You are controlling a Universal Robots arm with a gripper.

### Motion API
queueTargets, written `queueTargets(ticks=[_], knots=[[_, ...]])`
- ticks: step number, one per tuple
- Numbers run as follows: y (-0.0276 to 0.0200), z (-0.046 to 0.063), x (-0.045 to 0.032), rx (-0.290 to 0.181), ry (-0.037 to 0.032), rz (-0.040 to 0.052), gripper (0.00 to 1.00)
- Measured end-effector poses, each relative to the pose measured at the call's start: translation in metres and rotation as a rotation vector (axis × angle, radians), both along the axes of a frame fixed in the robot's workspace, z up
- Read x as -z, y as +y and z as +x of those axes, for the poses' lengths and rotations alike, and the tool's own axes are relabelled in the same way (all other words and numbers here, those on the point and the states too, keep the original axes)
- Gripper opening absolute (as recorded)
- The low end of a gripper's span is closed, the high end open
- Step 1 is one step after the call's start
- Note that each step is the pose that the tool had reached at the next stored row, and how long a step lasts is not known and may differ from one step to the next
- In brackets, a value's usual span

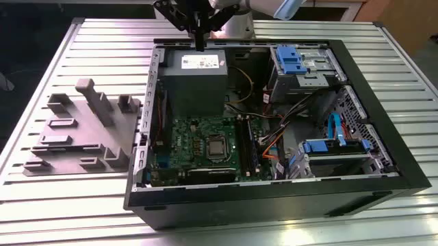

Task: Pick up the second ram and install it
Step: 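Reach for the second ram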

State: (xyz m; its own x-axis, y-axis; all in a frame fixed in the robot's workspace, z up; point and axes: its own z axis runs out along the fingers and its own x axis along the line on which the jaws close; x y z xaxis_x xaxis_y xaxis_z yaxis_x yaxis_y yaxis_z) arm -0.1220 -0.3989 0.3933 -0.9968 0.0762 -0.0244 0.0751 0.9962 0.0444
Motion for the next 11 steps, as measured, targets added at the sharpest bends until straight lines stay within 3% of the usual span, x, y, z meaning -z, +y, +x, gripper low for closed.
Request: queueTargets(ticks=[11], knots=[[0.0000, -0.0001, 0.0000, 0.000, 0.0000, 0.0000, 0.10]])
